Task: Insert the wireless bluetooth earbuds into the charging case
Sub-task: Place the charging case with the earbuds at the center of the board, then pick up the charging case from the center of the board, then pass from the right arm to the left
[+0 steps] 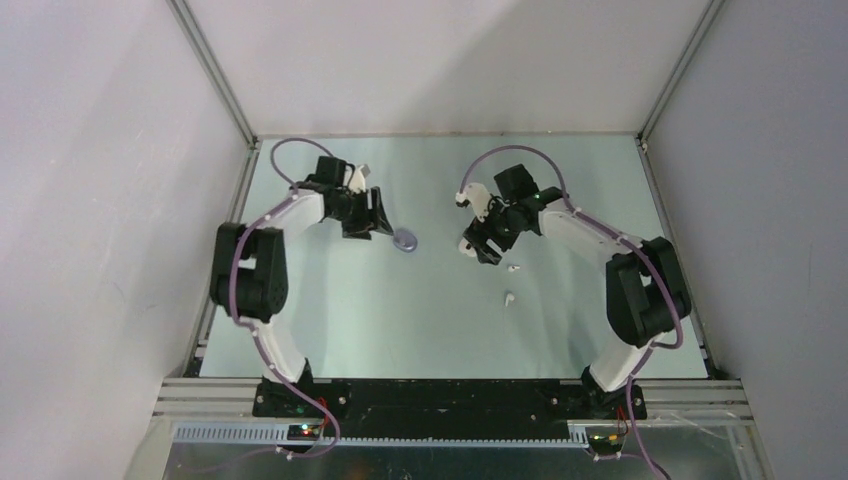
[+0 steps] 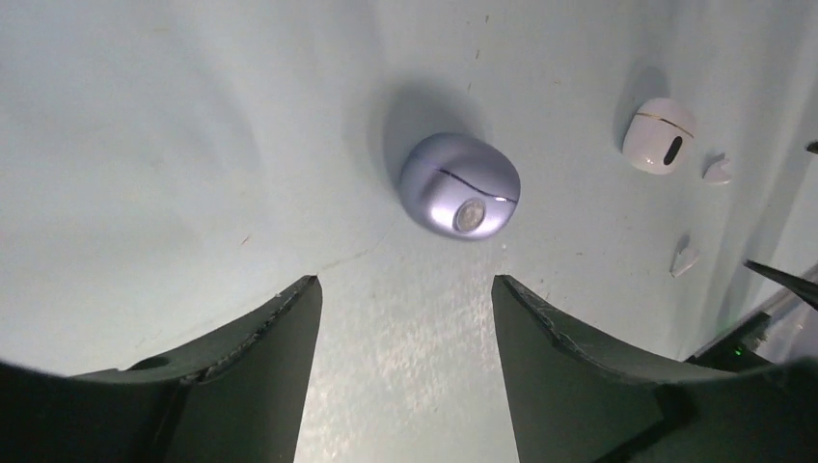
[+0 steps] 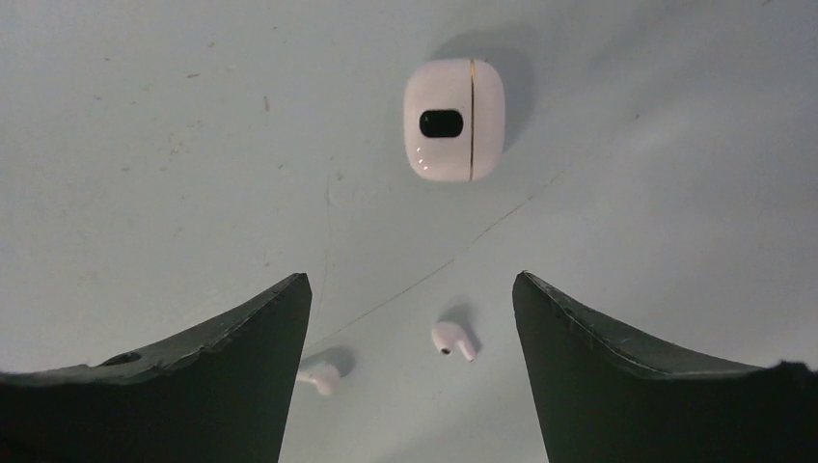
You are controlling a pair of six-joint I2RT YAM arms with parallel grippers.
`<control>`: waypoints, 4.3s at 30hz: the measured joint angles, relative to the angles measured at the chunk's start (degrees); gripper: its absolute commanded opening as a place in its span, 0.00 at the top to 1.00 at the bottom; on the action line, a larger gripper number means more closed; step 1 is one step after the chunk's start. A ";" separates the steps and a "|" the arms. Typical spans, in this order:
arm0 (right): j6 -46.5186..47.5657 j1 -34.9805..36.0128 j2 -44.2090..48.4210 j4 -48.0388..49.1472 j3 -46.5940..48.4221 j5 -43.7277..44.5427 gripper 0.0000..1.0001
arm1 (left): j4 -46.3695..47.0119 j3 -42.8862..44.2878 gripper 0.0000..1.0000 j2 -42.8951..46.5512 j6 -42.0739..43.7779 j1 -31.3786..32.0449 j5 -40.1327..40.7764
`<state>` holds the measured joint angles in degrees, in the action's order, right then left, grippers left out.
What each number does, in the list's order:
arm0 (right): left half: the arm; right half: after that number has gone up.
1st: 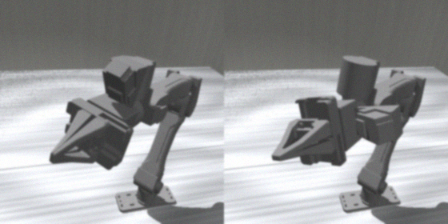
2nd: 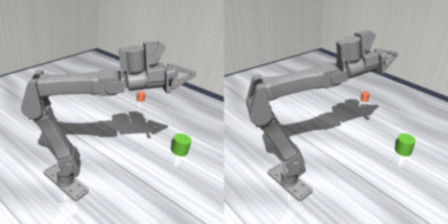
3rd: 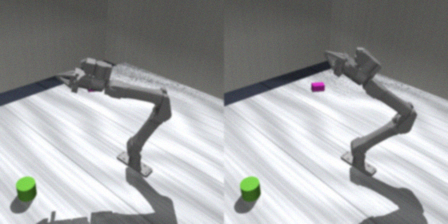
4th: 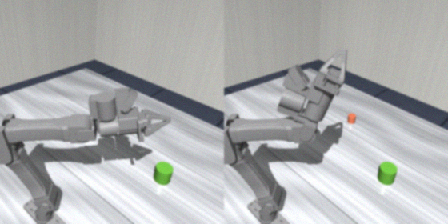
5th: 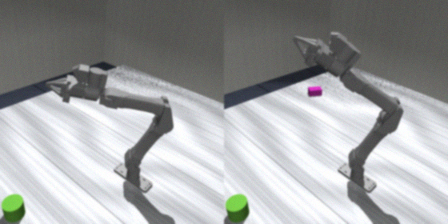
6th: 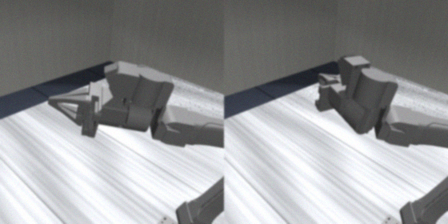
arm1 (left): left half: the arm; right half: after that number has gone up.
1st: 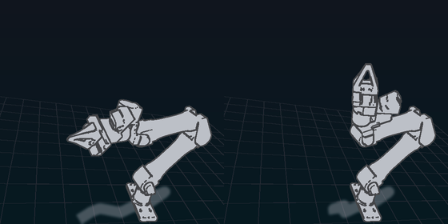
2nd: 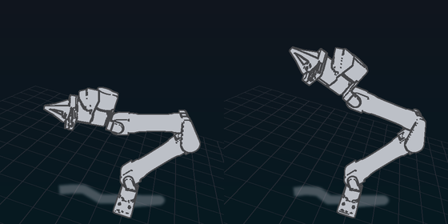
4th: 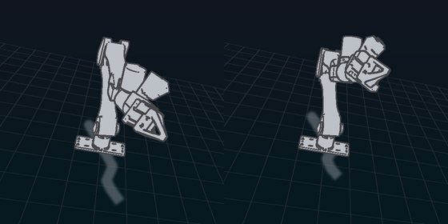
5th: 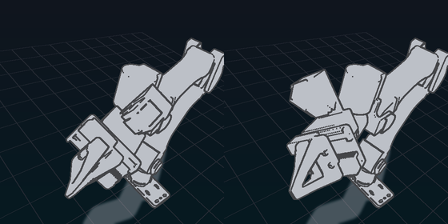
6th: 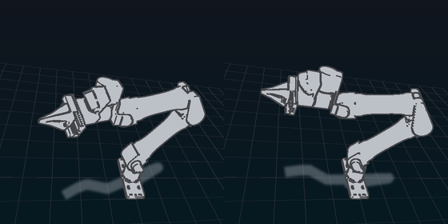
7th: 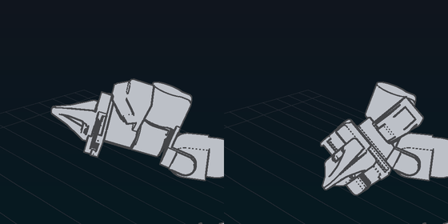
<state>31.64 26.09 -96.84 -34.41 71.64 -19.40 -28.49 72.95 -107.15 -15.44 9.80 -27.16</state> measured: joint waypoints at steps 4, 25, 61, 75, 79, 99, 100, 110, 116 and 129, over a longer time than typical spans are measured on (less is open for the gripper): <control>0.79 1.38 -4.74 0.72 3.50 2.27 0.18 | 0.22 -3.30 0.30 9.94 1.29 -2.08 3.78; -0.02 5.11 -21.29 -3.06 16.20 8.28 0.31 | 10.40 -9.25 0.31 26.40 -1.62 -4.15 7.61; 8.09 4.20 5.03 9.53 6.01 0.42 0.68 | 19.08 -1.79 0.41 16.55 -2.38 0.24 -14.78; 12.90 9.09 8.09 18.18 4.85 1.88 0.68 | 17.05 5.20 0.37 13.18 1.97 5.97 -25.70; 11.91 9.62 8.09 19.30 4.87 2.08 0.68 | 15.13 6.05 0.37 12.31 2.54 6.73 -25.68; 6.21 12.07 7.43 21.92 6.80 5.62 0.67 | 18.23 6.62 0.67 11.87 2.38 8.44 -29.24; 5.97 12.11 7.32 22.05 6.88 5.86 0.67 | 18.51 6.62 0.67 11.87 2.38 8.39 -29.24; 4.76 12.57 7.26 22.62 7.04 7.52 0.67 | 20.24 6.54 0.64 11.85 1.81 8.33 -29.42; 4.76 13.20 6.78 23.26 7.34 7.96 0.67 | 20.70 6.54 0.65 11.32 1.38 8.17 -30.12; 3.48 11.54 5.62 19.80 10.47 3.39 0.29 | 29.00 3.45 1.00 10.16 -2.05 6.80 -33.83</control>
<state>35.11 37.63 -91.22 -14.61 82.11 -16.01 0.51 76.40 -96.99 -17.50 16.60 -60.99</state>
